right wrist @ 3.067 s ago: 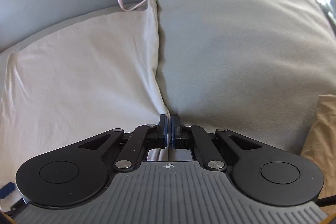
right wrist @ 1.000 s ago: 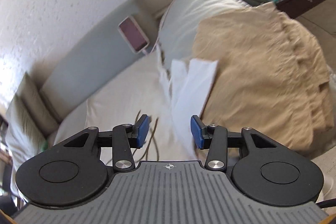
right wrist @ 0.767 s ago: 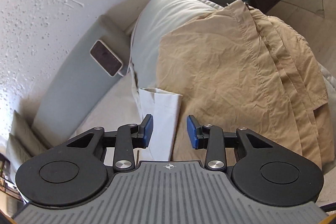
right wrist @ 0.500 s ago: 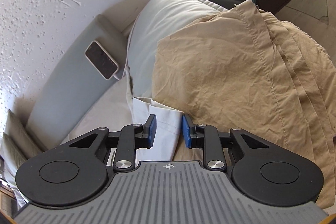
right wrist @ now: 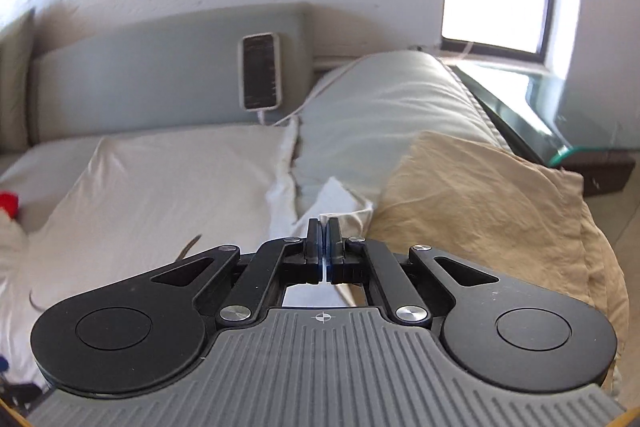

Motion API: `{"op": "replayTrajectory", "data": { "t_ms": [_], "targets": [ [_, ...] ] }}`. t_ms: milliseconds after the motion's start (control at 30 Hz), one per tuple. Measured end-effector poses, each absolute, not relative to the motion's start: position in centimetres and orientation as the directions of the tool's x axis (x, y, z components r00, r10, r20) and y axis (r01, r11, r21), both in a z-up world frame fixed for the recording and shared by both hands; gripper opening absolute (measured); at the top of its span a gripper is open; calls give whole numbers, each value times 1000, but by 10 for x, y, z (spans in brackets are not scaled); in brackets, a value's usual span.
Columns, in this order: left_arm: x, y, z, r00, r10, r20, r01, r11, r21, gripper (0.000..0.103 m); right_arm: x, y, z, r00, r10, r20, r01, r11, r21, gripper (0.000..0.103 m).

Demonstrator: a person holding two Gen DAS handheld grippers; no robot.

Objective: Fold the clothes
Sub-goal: 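Grasp the shirt side with the right gripper and fold it over the print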

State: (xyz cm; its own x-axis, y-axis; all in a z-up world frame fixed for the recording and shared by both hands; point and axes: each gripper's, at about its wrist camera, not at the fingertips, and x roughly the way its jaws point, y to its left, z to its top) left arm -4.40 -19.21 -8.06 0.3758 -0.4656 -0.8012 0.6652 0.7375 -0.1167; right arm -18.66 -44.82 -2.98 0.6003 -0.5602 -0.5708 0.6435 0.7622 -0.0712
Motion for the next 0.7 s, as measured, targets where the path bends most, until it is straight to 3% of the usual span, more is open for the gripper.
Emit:
{"op": "replayTrajectory", "data": {
  "t_ms": [200,333,367,467,567,600,667,700],
  "targets": [
    [-39,-181,-86,376,-457,-806,653,748,-120,67,-154,-375,-91,591,-463,-660,395,880,-263,2],
    [-37,-177,-88,377,-452,-808,650,751,-117,67,-145,-361,-117,546,-392,-741,334,912,-237,7],
    [-37,-177,-88,377,-453,-808,649,751,-119,67,-146,-360,-114,543,-387,-745,336,913,-230,11],
    [-35,-175,-89,377,-457,-806,643,755,-128,67,-155,-366,-96,574,-320,-754,352,927,-126,42],
    [-35,-175,-89,375,-458,-806,639,757,-133,67,-173,-388,-70,641,-300,-707,440,898,18,38],
    [-35,-176,-89,375,-457,-807,639,757,-132,67,-177,-397,-62,646,-331,-687,487,873,38,31],
    [-36,-179,-89,370,-457,-809,643,755,-132,67,-176,-415,-57,605,-437,-666,589,808,5,18],
    [-37,-180,-89,366,-458,-810,646,752,-132,67,-173,-425,-59,576,-478,-663,629,778,-16,17]
  ]
}}
